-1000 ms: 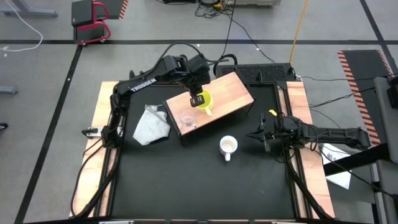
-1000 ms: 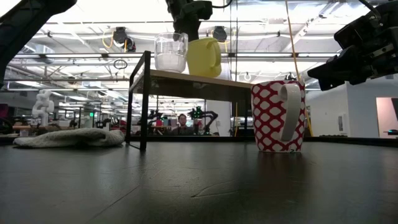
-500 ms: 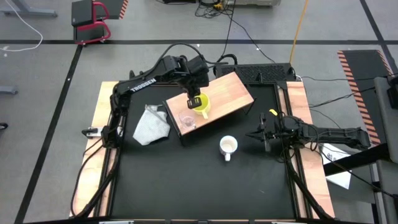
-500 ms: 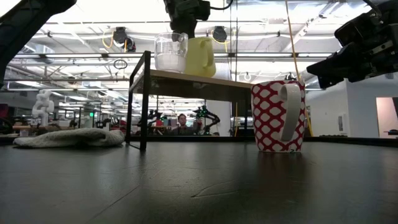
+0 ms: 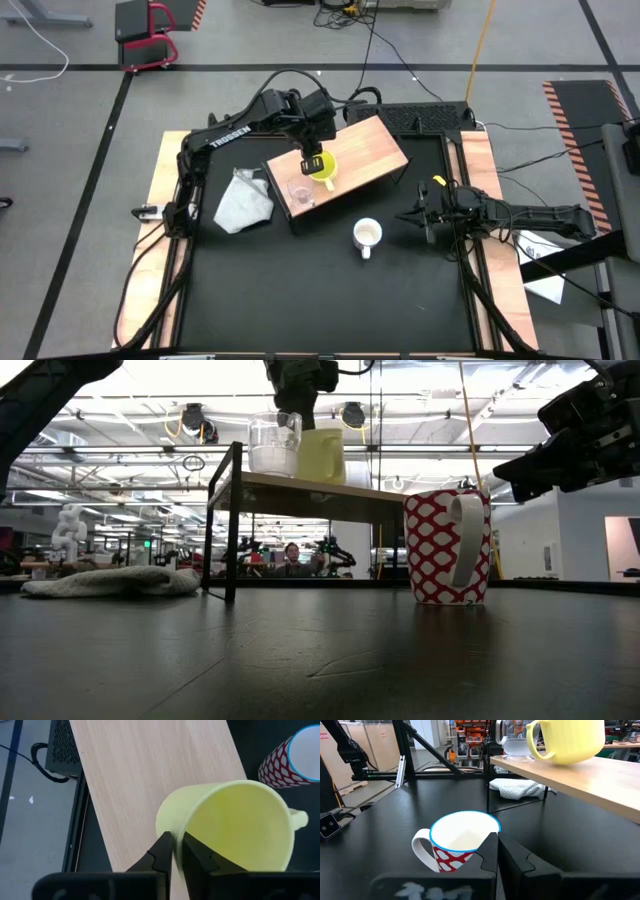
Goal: Stack small to large cups/mugs on shelf
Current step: Put the yellow mug on the shelf
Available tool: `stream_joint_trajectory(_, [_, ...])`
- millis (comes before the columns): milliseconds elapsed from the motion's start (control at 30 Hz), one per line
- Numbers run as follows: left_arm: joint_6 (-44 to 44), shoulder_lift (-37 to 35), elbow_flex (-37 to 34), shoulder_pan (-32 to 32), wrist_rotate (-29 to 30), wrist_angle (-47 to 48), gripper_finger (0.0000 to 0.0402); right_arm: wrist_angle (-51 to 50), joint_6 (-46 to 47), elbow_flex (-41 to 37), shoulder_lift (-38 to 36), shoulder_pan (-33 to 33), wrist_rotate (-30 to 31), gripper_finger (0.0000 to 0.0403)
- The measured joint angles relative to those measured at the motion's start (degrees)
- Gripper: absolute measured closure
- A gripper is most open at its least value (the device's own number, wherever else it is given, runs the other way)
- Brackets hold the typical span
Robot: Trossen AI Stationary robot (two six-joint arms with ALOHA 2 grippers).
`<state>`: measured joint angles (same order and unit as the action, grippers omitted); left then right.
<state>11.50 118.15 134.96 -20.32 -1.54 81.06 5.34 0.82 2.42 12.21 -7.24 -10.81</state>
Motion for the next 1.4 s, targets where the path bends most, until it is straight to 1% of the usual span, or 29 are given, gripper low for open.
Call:
stream_joint_trajectory(133, [-0.23, 0.0, 0.0, 0.0, -1.88, -0.07, 0.0366, 0.0, 0.0, 0.0, 0.0, 0.01, 0.0, 0.0403])
stream_joint_trajectory(633, [-0.05, -0.02, 0.03, 0.0, -1.95, -1.69, 0.0361, -0.15, 0.25, 0.0, 0.0, 0.01, 0.0, 0.0403])
stream_joint_trajectory(700, [-0.01, -0.02, 0.04, -0.02, -2.2, -1.84, 0.0351, -0.52, 0.24, 0.02, 0.0, 0.0, 0.0, 0.0403])
stream_joint_trajectory(800, [0.14, -0.04, 0.04, -0.24, -4.14, -1.9, 0.0324, -1.15, 0.24, 0.01, 0.0, 0.01, 0.0, 0.0403])
stream_joint_trajectory(933, [0.25, -0.04, 0.04, -0.28, -3.53, -1.9, 0.0285, -1.42, 0.24, 0.0, 0.0, 0.01, 0.0, 0.0403])
stream_joint_trajectory(1033, [0.45, -0.04, 0.04, -0.33, -2.85, -1.9, 0.0266, -1.42, 0.26, 0.02, 0.0, 0.02, 0.0, 0.0403])
stream_joint_trajectory(1133, [0.51, -0.04, -0.13, -0.46, -2.52, -2.03, 0.026, -1.42, 0.32, 0.02, 0.0, 0.01, 0.0, 0.0403])
stream_joint_trajectory(1400, [0.66, -0.04, -0.28, -1.05, -0.96, -1.97, 0.0259, -1.83, 1.13, 0.0, -0.02, 0.01, 0.02, 0.0403])
